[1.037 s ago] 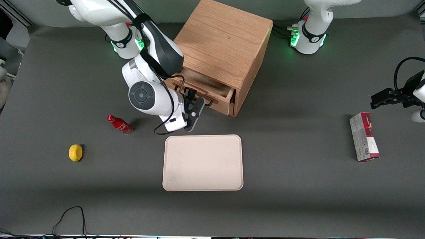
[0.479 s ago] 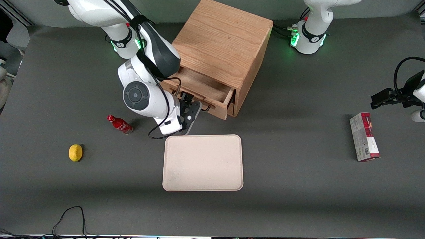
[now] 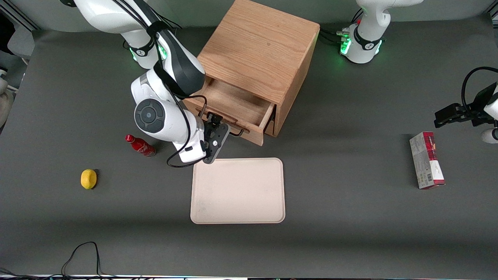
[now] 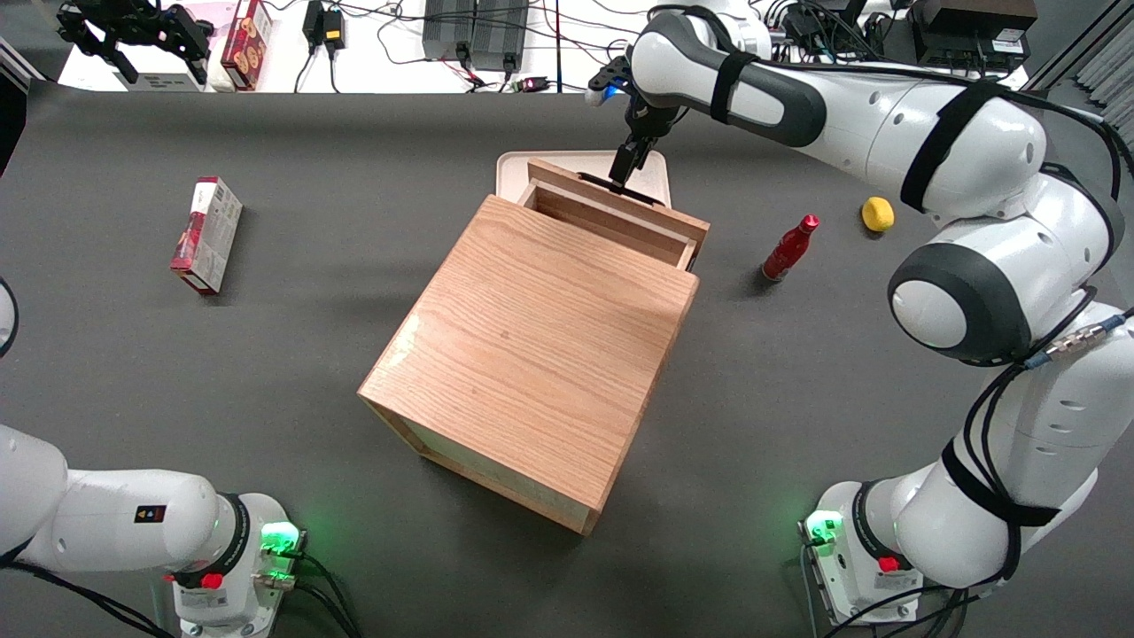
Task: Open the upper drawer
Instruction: 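Pull the upper drawer outward by its handle with the right gripper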
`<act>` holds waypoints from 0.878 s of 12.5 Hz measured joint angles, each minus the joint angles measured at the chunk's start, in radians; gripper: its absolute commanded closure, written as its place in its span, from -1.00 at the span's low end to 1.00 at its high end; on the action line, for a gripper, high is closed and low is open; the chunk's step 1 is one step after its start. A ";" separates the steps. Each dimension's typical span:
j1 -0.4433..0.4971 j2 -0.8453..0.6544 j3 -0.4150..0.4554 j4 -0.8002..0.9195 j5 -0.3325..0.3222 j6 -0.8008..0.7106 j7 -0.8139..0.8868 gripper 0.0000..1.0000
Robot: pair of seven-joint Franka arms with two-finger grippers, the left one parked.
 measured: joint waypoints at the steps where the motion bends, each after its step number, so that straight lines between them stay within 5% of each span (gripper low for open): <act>1: 0.000 0.000 0.000 0.000 -0.001 0.002 0.000 -1.00; 11: -0.036 0.029 -0.002 0.040 -0.023 0.025 0.000 -1.00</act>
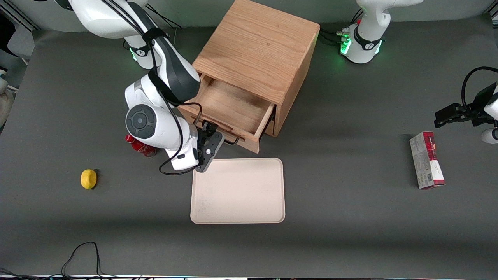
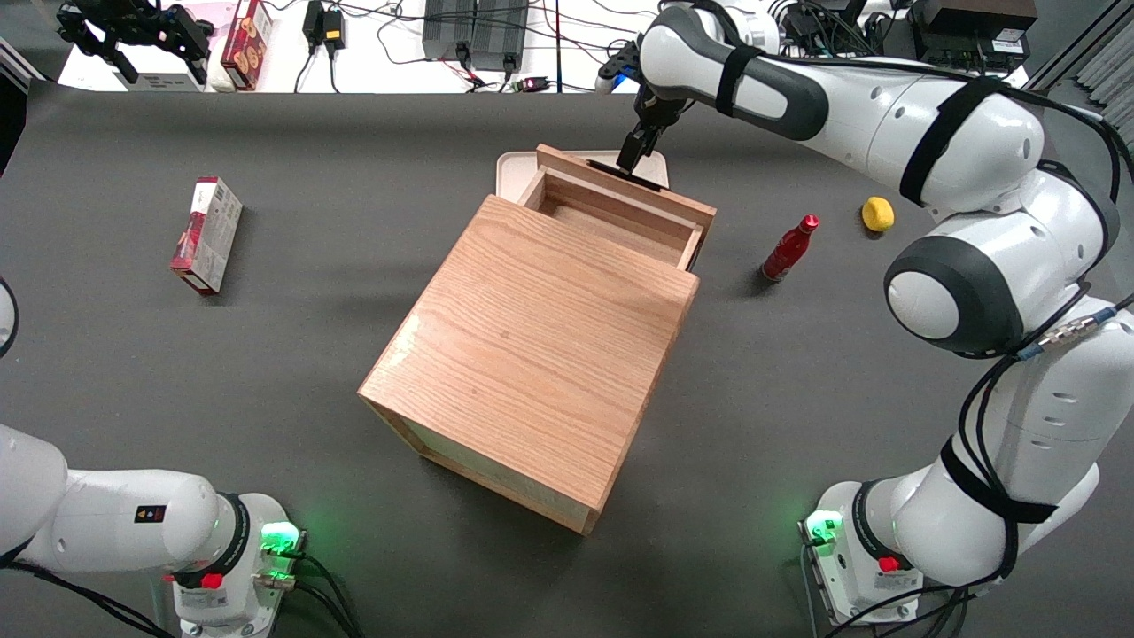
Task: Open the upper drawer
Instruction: 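Pull the upper drawer outward by its handle with the right gripper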
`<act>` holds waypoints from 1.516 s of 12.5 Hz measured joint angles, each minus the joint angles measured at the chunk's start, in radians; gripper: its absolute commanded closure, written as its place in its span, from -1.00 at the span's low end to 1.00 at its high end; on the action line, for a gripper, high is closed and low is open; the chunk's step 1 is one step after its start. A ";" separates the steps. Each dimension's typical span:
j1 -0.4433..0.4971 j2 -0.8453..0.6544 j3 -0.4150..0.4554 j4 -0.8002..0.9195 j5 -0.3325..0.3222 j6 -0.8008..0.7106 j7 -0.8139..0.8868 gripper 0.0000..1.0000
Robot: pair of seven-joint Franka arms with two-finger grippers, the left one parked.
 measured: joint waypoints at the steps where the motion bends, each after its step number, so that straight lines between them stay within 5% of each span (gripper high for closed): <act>1: -0.004 0.004 0.000 0.005 0.000 0.003 0.000 -1.00; 19: -0.078 0.062 0.000 0.082 0.000 0.054 -0.001 -1.00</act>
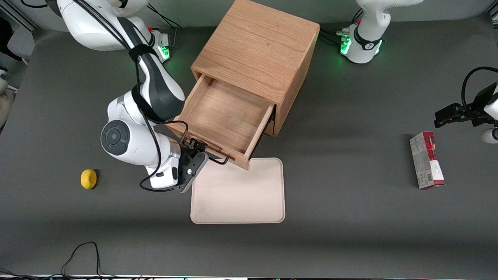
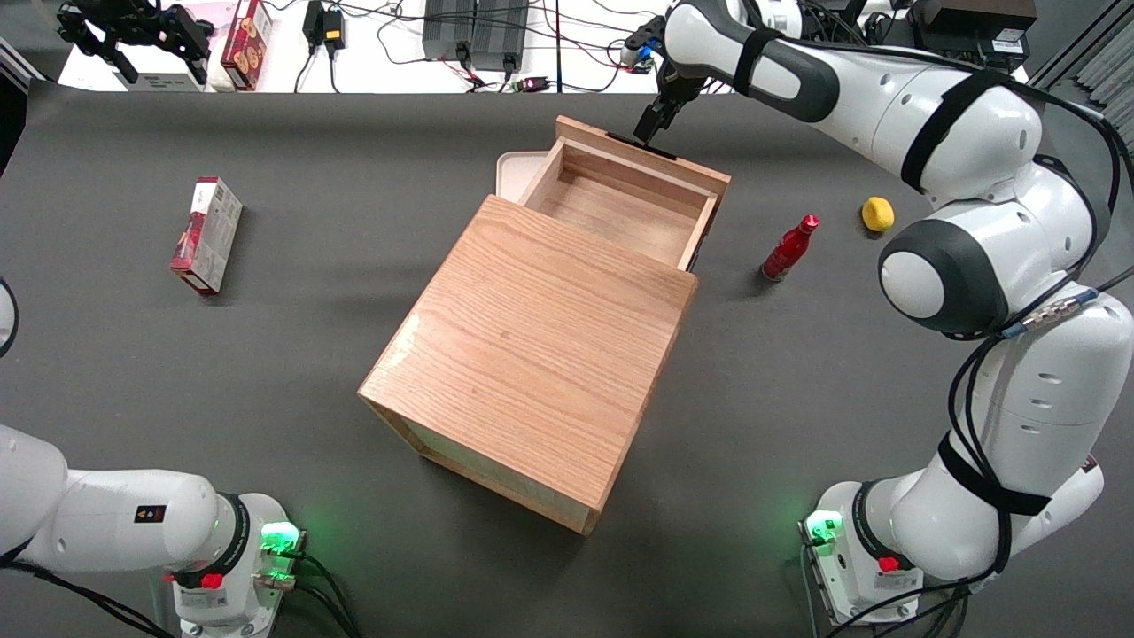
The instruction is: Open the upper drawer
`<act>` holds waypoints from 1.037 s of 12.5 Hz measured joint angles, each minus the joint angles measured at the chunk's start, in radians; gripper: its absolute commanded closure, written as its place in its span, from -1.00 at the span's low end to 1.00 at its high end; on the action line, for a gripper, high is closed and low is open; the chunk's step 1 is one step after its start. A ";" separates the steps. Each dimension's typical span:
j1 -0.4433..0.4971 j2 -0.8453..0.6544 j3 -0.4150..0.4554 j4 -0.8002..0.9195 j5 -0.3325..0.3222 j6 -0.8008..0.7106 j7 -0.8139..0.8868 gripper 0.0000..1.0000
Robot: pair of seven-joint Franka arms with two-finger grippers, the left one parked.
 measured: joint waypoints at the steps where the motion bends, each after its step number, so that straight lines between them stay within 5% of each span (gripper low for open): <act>1: -0.005 0.001 0.000 0.000 0.000 0.007 0.000 -1.00; 13: -0.044 0.017 0.000 0.007 0.011 0.071 0.000 -1.00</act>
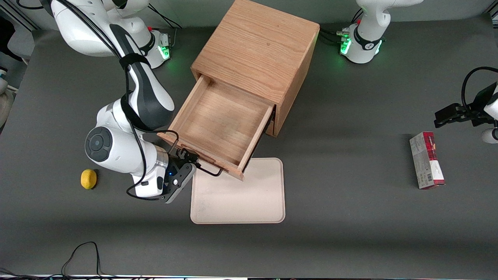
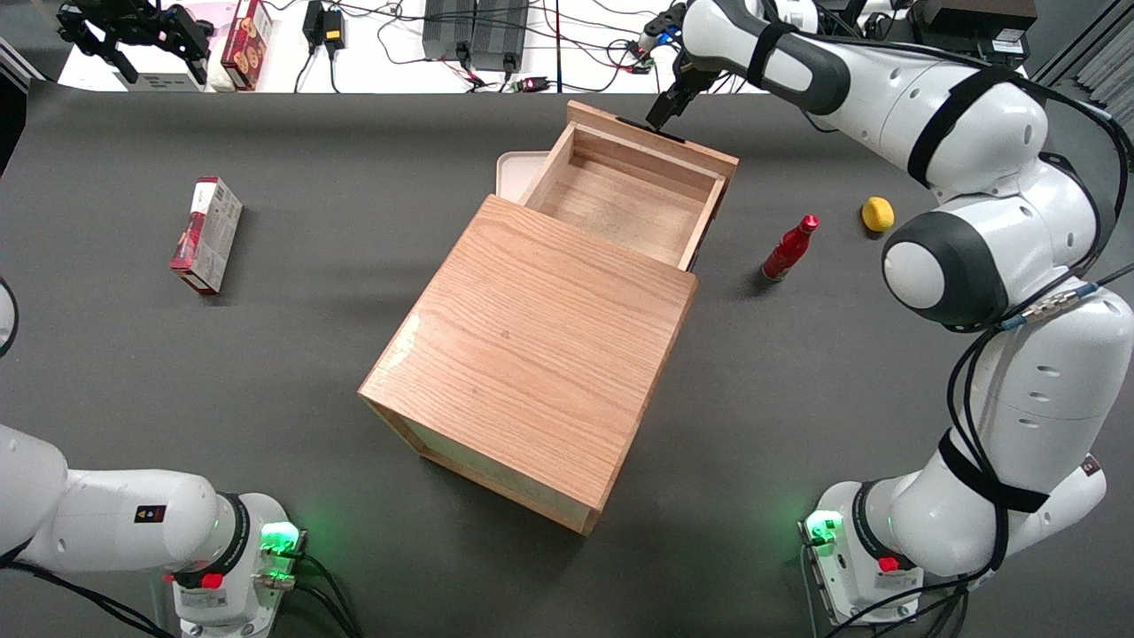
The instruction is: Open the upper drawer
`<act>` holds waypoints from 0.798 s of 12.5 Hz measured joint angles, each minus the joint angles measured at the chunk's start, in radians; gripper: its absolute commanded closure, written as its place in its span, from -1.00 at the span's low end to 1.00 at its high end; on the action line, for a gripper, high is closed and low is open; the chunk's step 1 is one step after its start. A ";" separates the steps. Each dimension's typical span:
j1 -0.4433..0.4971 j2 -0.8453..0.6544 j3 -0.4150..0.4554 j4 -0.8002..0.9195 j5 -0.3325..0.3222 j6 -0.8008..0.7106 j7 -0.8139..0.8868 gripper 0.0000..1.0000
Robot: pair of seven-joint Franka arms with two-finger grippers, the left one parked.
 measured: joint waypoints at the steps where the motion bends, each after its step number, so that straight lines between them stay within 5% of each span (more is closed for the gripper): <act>1: -0.001 0.000 0.000 0.000 0.000 0.003 0.000 -1.00; 10: -0.045 0.001 0.001 0.061 0.015 -0.018 0.000 -1.00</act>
